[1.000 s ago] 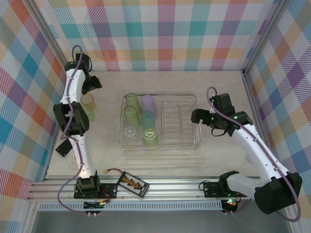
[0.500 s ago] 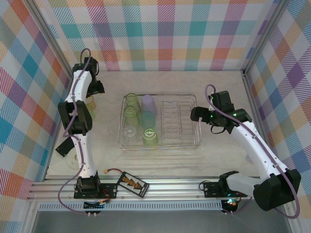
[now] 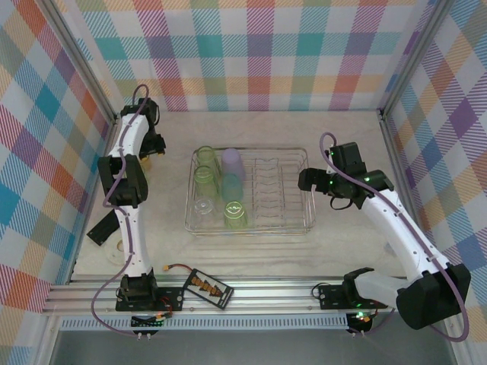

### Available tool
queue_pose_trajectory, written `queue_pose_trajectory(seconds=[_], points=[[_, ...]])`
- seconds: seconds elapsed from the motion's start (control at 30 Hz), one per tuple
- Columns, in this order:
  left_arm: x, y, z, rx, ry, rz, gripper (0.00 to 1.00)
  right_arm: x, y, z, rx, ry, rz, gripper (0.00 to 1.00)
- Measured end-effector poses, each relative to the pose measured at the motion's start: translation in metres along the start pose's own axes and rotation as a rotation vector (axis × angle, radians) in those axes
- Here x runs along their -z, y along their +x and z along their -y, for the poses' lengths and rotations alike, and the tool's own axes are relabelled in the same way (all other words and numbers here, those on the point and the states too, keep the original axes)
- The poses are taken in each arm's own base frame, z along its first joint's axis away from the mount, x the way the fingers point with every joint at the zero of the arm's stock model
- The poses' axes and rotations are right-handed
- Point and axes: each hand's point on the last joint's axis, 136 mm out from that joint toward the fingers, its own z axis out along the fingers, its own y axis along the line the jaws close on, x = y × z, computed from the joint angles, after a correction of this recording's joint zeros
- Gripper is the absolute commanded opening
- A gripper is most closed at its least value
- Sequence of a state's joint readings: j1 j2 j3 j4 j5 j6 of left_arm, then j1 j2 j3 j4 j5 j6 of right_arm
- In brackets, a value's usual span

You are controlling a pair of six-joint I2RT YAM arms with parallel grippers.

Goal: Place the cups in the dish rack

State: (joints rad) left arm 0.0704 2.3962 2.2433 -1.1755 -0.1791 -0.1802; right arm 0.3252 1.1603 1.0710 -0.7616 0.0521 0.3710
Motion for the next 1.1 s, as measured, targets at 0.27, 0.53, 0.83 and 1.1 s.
queue_pose_trajectory(seconds=[0.27, 0.53, 0.83, 1.1], points=[[0.001, -0.004, -0.002, -0.011, -0.004, 0.01, 0.13, -0.005, 0.002, 0.001, 0.013, 0.007, -0.018, 0.97], [0.006, -0.004, 0.009, -0.011, 0.067, 0.007, 0.0, -0.001, 0.001, 0.003, 0.012, 0.025, -0.018, 0.98], [0.106, -0.014, 0.028, 0.008, 0.315, 0.173, 0.0, 0.018, -0.004, 0.004, 0.006, 0.051, -0.027, 0.99], [0.269, -0.003, 0.058, 0.025, 0.784, 0.406, 0.0, 0.049, -0.003, -0.023, 0.05, -0.126, -0.003, 0.99]])
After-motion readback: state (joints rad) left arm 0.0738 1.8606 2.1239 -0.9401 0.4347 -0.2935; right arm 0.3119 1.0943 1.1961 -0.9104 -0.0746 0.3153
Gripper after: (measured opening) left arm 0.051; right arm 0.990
